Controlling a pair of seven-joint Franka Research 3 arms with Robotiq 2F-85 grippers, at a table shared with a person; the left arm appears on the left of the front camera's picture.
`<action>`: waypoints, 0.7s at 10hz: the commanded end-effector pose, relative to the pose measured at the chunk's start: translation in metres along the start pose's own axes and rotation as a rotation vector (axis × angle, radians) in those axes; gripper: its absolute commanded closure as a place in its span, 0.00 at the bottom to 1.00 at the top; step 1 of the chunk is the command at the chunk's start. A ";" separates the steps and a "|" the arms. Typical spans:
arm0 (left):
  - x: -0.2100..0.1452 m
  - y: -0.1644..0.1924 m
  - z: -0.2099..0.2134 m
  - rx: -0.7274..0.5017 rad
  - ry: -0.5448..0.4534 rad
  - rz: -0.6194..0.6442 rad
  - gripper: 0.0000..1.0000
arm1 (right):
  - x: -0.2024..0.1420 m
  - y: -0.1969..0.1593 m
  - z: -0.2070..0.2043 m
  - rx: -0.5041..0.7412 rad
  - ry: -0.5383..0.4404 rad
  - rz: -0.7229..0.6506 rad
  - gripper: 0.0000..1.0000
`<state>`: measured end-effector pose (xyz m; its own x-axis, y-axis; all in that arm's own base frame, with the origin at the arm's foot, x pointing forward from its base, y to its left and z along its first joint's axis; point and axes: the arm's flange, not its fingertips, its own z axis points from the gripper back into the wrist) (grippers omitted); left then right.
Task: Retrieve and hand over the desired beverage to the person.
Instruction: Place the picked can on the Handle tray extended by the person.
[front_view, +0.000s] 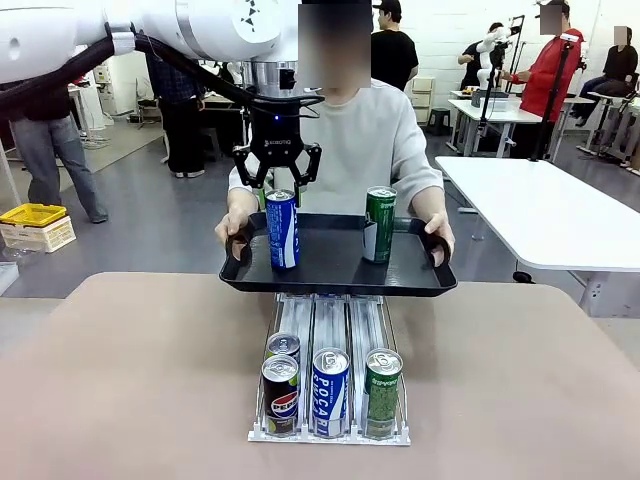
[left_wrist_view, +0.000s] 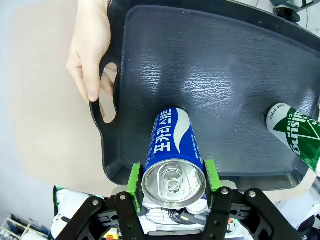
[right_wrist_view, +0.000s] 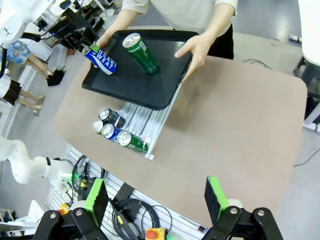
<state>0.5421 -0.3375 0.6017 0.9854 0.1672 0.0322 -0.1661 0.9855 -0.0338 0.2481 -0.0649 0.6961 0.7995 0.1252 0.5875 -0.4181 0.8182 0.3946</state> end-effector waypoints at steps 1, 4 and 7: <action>0.002 0.000 0.009 0.002 -0.011 -0.021 0.42 | 0.001 0.000 0.000 0.029 -0.005 0.012 0.00; 0.003 0.001 0.008 -0.002 -0.011 -0.035 0.00 | 0.001 0.000 0.000 0.029 -0.005 0.012 0.00; 0.003 0.001 0.008 -0.002 -0.010 -0.042 0.00 | 0.001 0.000 0.000 0.029 -0.005 0.012 0.00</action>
<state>0.5424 -0.3373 0.6047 0.9884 0.1469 0.0376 -0.1455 0.9886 -0.0377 0.2481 -0.0649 0.6961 0.7994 0.1254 0.5875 -0.4182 0.8182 0.3945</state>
